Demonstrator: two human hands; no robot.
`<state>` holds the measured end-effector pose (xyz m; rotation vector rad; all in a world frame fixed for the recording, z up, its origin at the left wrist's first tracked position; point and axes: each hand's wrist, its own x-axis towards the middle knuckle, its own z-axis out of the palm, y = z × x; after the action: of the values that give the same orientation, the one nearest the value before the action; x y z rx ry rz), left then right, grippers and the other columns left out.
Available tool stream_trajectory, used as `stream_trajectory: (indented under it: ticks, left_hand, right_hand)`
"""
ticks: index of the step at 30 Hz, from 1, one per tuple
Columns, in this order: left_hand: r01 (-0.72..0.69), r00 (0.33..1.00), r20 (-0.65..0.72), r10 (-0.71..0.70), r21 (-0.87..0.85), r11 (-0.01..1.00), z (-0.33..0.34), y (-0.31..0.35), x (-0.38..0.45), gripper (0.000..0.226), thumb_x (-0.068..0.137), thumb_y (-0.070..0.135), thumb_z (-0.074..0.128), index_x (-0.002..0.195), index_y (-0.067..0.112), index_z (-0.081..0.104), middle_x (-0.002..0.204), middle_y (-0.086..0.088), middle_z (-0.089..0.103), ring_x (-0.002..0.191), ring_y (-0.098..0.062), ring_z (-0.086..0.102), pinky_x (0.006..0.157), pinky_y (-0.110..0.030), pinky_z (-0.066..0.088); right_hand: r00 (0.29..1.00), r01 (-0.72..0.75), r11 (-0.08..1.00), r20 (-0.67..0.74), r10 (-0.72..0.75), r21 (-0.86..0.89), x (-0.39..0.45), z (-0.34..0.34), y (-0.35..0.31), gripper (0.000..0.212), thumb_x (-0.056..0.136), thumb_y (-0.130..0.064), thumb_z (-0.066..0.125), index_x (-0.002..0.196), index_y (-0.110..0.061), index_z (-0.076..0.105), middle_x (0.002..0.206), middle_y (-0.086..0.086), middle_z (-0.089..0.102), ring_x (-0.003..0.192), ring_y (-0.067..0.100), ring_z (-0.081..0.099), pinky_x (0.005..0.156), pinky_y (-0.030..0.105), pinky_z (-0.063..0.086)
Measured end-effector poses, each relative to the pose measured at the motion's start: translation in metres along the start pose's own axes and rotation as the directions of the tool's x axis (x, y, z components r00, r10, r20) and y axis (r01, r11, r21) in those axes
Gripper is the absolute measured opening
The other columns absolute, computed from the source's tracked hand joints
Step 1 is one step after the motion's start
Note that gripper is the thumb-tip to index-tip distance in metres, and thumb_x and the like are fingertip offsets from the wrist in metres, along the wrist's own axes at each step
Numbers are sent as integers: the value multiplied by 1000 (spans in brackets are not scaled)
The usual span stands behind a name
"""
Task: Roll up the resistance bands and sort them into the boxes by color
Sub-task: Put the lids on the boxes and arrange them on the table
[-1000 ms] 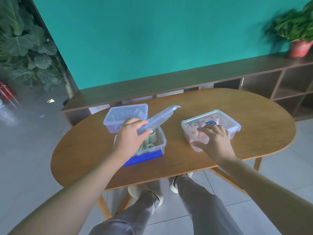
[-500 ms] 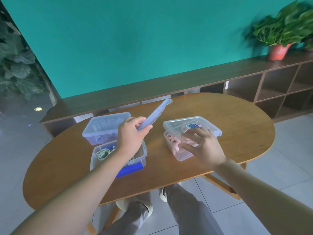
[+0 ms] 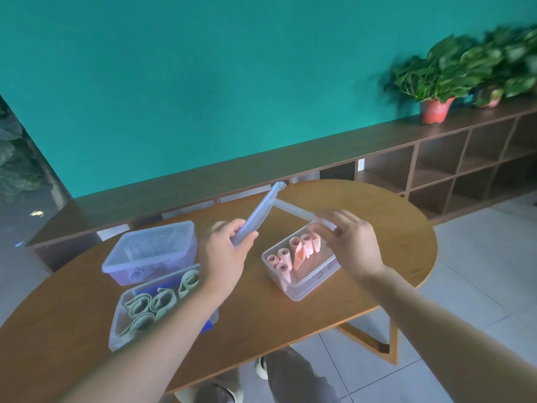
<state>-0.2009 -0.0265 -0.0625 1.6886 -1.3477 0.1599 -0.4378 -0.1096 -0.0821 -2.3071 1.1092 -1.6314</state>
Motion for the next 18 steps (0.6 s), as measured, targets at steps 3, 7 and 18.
stream_trajectory:
  ticks: [3,7,18]
  left_hand:
    - [-6,1000,-7,6,7,1000,4,4,6,23,83,32,82,104,23,74,87,12,61,81,-12,60,69,-38,57]
    - [9,1000,-11,-9,-7,1000,4,11,16,22,84,36,81,103,27,75,85,12,64,80,-11,61,67,-39,57]
    - [-48,997,67,41,107,993,27,34,17,23,86,39,77,105,25,74,90,11,64,81,-11,61,65,-34,57]
  right_hand:
    - [975,-218,956,77,206,198,6,-4,-2,22,88,-29,76,107,-17,76,91,-7,76,65,5,69,62,6,46]
    - [929,-370,878,94,358,305,11,0,-3,29,86,-23,78,114,-14,76,103,-5,76,82,-17,64,74,-1,42]
    - [904,-327,897,-179,388,296,30,-55,12,34,85,-38,73,112,-18,77,116,-12,70,104,-10,64,99,19,51]
